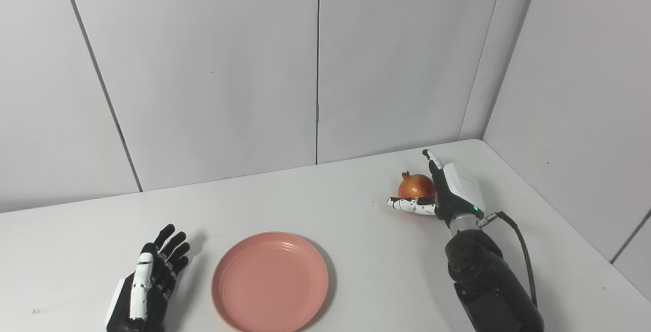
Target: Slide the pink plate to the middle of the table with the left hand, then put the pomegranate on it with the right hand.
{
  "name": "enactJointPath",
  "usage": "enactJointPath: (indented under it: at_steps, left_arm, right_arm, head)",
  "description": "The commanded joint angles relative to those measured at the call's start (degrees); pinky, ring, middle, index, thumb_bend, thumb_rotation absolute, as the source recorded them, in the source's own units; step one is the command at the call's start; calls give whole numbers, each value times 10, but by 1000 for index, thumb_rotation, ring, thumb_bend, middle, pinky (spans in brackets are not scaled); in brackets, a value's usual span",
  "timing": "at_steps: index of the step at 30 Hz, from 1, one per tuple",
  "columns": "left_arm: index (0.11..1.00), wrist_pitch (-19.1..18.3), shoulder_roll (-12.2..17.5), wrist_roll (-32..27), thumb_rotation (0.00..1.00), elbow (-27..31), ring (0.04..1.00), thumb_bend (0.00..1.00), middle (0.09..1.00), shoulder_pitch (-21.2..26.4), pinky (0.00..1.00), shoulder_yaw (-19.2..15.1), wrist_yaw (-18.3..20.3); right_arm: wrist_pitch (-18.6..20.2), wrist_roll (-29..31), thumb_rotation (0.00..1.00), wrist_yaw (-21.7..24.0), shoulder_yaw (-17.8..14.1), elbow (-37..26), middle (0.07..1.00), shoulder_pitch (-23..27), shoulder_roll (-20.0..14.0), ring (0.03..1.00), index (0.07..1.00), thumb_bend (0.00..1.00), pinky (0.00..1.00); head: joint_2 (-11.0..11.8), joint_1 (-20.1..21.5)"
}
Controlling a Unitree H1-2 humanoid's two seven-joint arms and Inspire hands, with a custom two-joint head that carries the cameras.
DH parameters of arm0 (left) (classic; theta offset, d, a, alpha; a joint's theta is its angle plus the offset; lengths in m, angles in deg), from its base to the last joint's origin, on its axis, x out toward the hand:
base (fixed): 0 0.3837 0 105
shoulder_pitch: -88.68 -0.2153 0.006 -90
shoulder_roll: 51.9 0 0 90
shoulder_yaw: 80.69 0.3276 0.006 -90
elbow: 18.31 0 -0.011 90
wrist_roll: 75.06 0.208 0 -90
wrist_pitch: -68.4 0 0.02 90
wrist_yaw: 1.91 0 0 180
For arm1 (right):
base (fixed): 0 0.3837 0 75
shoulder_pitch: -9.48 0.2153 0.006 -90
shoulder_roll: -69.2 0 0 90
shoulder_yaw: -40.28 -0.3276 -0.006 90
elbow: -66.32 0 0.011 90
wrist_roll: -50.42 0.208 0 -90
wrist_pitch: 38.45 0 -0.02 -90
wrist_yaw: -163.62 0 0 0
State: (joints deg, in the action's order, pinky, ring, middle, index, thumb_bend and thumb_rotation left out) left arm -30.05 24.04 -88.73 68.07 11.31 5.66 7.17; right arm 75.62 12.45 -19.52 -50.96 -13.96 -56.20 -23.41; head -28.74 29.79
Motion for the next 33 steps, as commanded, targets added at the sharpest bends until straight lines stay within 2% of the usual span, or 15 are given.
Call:
enactJointPath:
  at_steps: [1,15,23,28,33]
  left_arm:
    - [874,-6,3,-4,1000,9,907,346,894,0,937,2,1]
    - [872,-14,1,-4,1000,16,903,356,891,-1,934,1,-1]
    - [873,-15,1,-5,1000,13,899,356,889,0,930,-1,-1]
    - [870,-18,1,-6,1000,16,899,358,890,-1,928,-1,-1]
    - [872,-13,2,-7,1000,12,899,361,889,-1,928,-2,2]
  right_arm:
    - [-5,3,401,-20,-2,-5,916,29,-15,859,920,973,736]
    - [-10,20,346,-41,7,36,906,49,-26,852,903,948,736]
    - [0,14,237,-59,12,47,877,53,-28,818,874,891,697]
    - [-19,23,59,-75,11,53,786,52,-30,737,800,859,639]
    - [-28,29,2,-82,17,56,684,51,-36,626,708,806,547]
  head:
    - [-1,-1]
    - [-5,-4]
    - [-6,-4]
    - [-8,-6]
    - [-10,-6]
